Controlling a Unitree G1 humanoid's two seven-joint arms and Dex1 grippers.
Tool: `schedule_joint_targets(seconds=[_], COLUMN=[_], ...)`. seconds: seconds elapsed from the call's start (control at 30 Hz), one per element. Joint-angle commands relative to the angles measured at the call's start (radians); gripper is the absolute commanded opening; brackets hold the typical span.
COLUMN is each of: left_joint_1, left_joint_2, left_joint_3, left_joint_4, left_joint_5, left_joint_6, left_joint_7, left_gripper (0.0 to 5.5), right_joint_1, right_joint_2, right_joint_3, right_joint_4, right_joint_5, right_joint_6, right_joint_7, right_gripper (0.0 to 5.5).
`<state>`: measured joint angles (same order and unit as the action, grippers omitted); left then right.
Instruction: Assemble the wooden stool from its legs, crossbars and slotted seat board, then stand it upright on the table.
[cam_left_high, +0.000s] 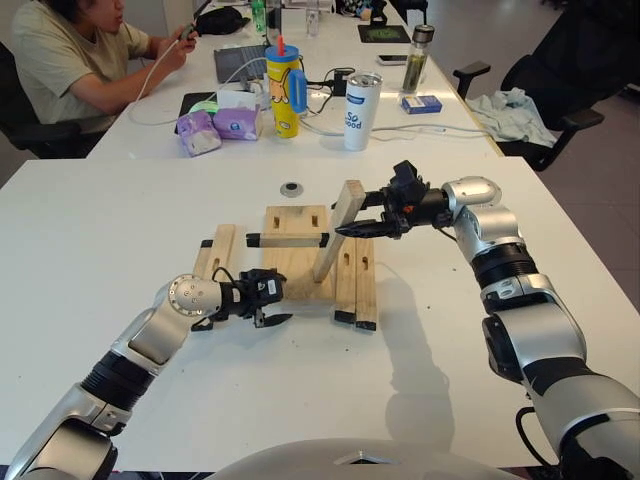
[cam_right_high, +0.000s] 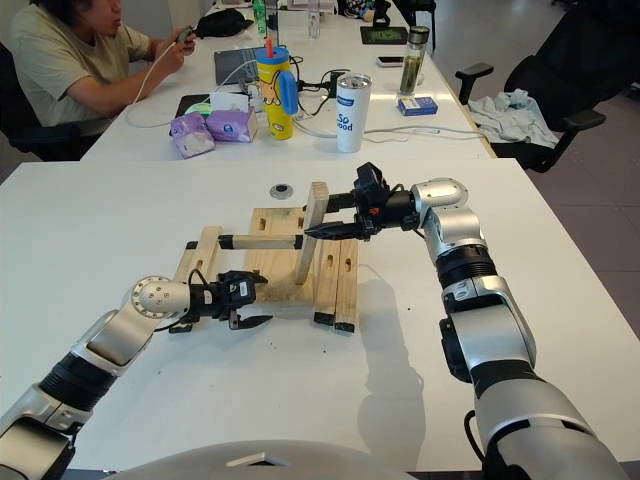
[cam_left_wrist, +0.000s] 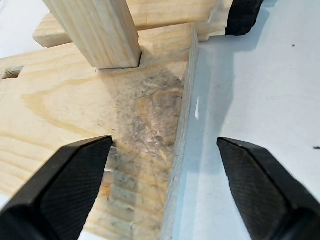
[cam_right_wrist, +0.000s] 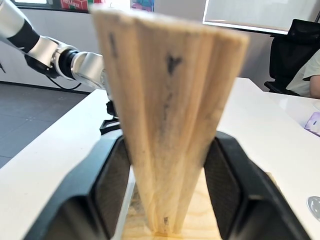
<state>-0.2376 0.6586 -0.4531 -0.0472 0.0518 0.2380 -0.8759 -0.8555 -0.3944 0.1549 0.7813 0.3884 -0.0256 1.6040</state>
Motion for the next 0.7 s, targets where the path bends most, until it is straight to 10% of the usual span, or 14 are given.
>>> schedule_joint_targets(seconds=[0.03,0.27,0.57,0.7], left_joint_1=[0.091,0.086,0.128,0.149], left_joint_2=[-0.033,-0.071,-0.067,-0.060], left_joint_3=[-0.059,-0.037,-0.027,-0.023], left_joint_4=[0.072,0.109,0.153,0.135], left_joint_5=[0.049,0.062,0.081,0.073], left_joint_6=[0.122,0.184,0.211,0.205], left_joint_7=[0.018,0.088,0.160,0.161], left_gripper=[3.87,3.87,3.87,3.87], right_joint_1=[0.089,0.111,0.261,0.439], right_joint_2=[0.002,-0.020,-0.223,-0.161], right_joint_3=[0.048,0.027,0.038,-0.101], right_joint_4=[0.007,-0.150,-0.331,-0.650], right_joint_5=[-0.102,-0.152,-0.309,-0.093], right_joint_6=[-0.001,-0.008,0.081,0.549], right_joint_7=[-0.047,-0.160,-0.272,-0.443], right_gripper=[2.07,3.50,3.53,3.53])
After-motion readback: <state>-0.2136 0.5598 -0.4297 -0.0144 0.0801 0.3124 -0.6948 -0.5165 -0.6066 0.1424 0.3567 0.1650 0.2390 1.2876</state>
